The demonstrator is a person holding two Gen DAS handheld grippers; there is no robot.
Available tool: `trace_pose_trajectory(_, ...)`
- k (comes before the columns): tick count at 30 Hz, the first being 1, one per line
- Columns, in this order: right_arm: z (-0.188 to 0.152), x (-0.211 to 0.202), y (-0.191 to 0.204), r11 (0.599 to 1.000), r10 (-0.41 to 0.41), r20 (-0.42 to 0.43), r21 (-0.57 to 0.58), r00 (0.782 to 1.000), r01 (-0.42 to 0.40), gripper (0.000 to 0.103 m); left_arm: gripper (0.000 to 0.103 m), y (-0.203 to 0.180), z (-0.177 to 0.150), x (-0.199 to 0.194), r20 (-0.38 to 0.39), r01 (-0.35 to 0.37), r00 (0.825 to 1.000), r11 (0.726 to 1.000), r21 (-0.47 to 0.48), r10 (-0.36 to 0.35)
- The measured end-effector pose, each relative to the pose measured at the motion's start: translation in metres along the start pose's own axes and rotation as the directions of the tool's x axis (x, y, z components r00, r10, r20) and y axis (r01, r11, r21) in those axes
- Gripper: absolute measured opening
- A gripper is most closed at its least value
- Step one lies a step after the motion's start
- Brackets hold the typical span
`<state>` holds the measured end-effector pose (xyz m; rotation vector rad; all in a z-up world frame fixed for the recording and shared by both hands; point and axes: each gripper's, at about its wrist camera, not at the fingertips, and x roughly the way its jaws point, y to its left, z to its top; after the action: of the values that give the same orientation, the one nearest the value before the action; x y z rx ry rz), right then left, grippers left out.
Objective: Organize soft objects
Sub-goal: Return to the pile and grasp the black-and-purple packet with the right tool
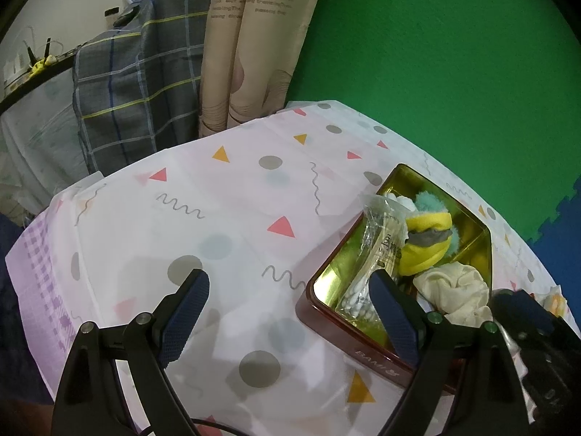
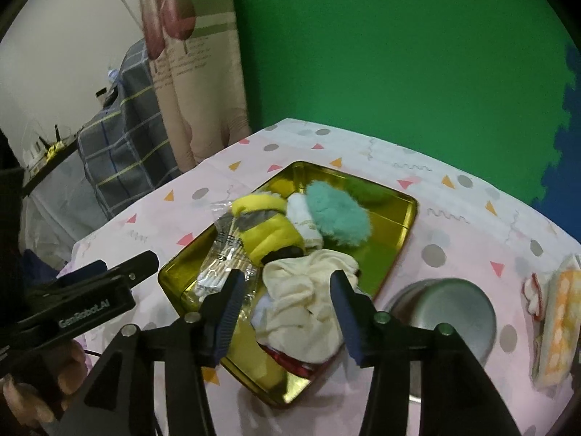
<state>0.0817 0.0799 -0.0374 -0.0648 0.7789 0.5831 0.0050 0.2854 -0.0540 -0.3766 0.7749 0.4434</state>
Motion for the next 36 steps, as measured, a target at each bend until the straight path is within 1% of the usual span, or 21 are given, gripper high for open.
trace_pose_trajectory(5,-0.013,-0.025,-0.03,0.997,-0.068,0.019,0.04,0.997,0.067,0.05,0.087,-0.004,-0.002,0.0,-0.007,0.004,1.0,1.0,0.016,-0.004)
trace_pose_trajectory(8,-0.023,-0.042,-0.06,0.989,-0.125,0.024,0.086,0.992,0.122,0.05,0.087,-0.006,-0.003,0.0,-0.006,0.005,1.0,1.0,0.03,-0.005)
trace_pose_trajectory(11,-0.032,-0.06,-0.095,0.972,-0.194,0.03,0.141,0.981,0.188,0.05,0.087,-0.01,-0.003,-0.001,0.0,0.003,1.0,0.999,0.043,-0.003)
trace_pose_trajectory(13,-0.037,-0.072,-0.12,0.956,-0.243,0.032,0.179,0.97,0.233,0.05,0.087,-0.011,-0.004,-0.001,0.001,0.003,1.0,0.999,0.05,-0.003)
trace_pose_trajectory(17,-0.048,-0.099,-0.174,0.906,-0.353,0.031,0.261,0.935,0.333,0.05,0.088,-0.016,-0.005,-0.001,0.0,0.005,1.0,0.998,0.067,-0.005)
trace_pose_trajectory(20,-0.055,-0.11,-0.207,0.866,-0.425,0.016,0.298,0.905,0.401,0.05,0.088,-0.02,-0.007,-0.002,0.004,0.002,1.0,0.996,0.088,-0.002)
trace_pose_trajectory(23,-0.059,-0.111,-0.234,0.837,-0.474,-0.012,0.305,0.88,0.455,0.05,0.088,-0.024,-0.008,-0.002,0.006,-0.001,1.0,0.994,0.108,0.0)
trace_pose_trajectory(26,-0.062,-0.103,-0.255,0.82,-0.492,-0.053,0.305,0.869,0.483,0.05,0.088,-0.027,-0.009,-0.003,0.008,-0.002,1.0,0.993,0.122,0.001)
trace_pose_trajectory(29,-0.062,-0.093,-0.268,0.817,-0.5,-0.077,0.289,0.862,0.5,0.049,0.088,-0.028,-0.009,-0.006,0.019,0.002,1.0,0.993,0.121,-0.005)
trace_pose_trajectory(31,-0.06,-0.082,-0.277,0.818,-0.499,-0.092,0.278,0.862,0.504,0.042,0.088,-0.03,-0.009,-0.008,0.033,0.0,0.999,0.992,0.125,-0.004)
trace_pose_trajectory(36,-0.059,-0.058,-0.29,0.822,-0.48,-0.143,0.271,0.866,0.501,0.041,0.09,-0.034,-0.01,-0.005,0.03,-0.011,1.0,0.988,0.152,0.007)
